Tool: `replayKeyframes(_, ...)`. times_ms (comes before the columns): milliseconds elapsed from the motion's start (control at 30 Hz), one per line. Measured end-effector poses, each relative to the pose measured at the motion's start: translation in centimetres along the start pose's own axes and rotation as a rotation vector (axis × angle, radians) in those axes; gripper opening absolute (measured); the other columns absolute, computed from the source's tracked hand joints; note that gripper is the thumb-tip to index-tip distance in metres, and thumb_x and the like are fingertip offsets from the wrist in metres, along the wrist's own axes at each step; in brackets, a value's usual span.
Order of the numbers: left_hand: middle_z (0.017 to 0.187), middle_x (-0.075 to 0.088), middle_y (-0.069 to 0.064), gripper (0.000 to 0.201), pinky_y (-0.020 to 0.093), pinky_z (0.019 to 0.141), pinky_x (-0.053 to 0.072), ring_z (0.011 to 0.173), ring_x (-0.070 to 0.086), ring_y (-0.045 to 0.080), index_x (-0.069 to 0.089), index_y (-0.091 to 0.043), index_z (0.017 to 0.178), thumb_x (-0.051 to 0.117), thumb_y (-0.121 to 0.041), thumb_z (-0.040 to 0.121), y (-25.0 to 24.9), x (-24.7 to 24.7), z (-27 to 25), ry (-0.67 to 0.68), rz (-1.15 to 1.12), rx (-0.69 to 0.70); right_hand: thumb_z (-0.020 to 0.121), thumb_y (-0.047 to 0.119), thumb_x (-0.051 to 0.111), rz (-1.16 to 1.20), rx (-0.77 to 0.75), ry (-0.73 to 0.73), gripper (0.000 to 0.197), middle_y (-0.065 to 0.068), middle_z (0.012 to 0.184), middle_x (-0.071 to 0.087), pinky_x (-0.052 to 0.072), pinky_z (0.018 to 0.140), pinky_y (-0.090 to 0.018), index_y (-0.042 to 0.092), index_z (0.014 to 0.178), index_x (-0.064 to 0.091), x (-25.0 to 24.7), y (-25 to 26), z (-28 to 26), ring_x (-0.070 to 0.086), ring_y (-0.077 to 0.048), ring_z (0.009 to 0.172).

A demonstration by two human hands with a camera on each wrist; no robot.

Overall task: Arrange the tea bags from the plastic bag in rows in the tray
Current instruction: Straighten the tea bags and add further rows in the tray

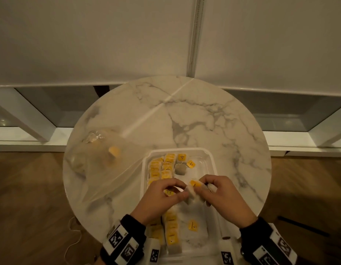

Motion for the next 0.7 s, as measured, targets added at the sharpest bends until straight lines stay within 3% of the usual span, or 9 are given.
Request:
replayKeyframes(100,0.090,0.073,-0.012,0.019,0.030,0.072,0.056,0.087,0.069,0.007,0.077,-0.020,0.091,0.074,-0.036,0.080,-0.4,0.1,0.4,-0.042,-0.018,0.055,0.089,0.018,0.069,-0.185,-0.089,0.027,0.012,0.007,0.063,0.067,0.048,0.062,-0.020,0.019,0.078,0.070,-0.2,0.7,0.0,0.062,-0.008,0.060)
replayKeyframes(200,0.088,0.073,-0.009,0.013,0.028,0.072,0.053,0.083,0.068,0.008,0.077,-0.019,0.084,0.076,-0.031,0.080,-0.3,0.0,0.7,-0.062,0.005,0.090,0.091,0.019,0.068,-0.219,-0.136,0.060,0.012,0.006,0.064,0.067,0.044,0.061,-0.015,0.019,0.079,0.070,-0.2,1.3,-0.2,0.062,-0.008,0.061)
replayKeyframes(233,0.086,0.073,-0.009,0.005,0.026,0.071,0.053,0.080,0.068,0.008,0.076,-0.022,0.081,0.078,-0.026,0.081,-0.3,-0.1,0.8,-0.063,-0.001,0.089,0.091,0.020,0.068,-0.185,-0.127,0.050,0.012,0.005,0.064,0.067,0.045,0.061,-0.016,0.019,0.079,0.071,-0.2,1.2,-0.2,0.061,-0.007,0.059)
replayKeyframes(333,0.081,0.074,-0.009,0.013,0.021,0.071,0.052,0.077,0.068,0.010,0.076,-0.027,0.078,0.080,-0.015,0.081,-0.4,-0.2,0.9,-0.087,-0.007,0.082,0.092,0.020,0.068,-0.003,-0.040,-0.048,0.016,-0.001,0.063,0.066,0.047,0.057,-0.023,0.014,0.078,0.071,-0.4,0.3,0.0,0.056,-0.011,0.052)
replayKeyframes(500,0.079,0.075,-0.003,0.017,0.031,0.079,0.058,0.078,0.071,0.017,0.079,-0.023,0.090,0.080,-0.009,0.080,-0.4,-0.3,1.2,-0.068,-0.047,0.041,0.092,0.013,0.066,0.161,0.051,-0.161,0.017,-0.008,0.062,0.062,0.046,0.054,-0.025,0.006,0.079,0.071,0.2,-1.2,-0.1,0.053,-0.017,0.049)
replayKeyframes(700,0.079,0.075,-0.005,0.025,0.021,0.070,0.053,0.074,0.069,0.010,0.075,-0.029,0.096,0.081,-0.011,0.079,-0.5,0.0,1.0,-0.013,0.003,0.014,0.091,0.010,0.066,0.286,0.114,-0.197,0.015,-0.009,0.067,0.061,0.043,0.050,-0.022,-0.001,0.081,0.071,0.8,-2.1,0.0,0.054,-0.016,0.048)
Point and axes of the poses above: each hand's wrist, its own z-axis towards the middle knuckle, its own x-axis out of the palm, y = z × x, the point moved 2 cm from there along z, towards the middle knuckle
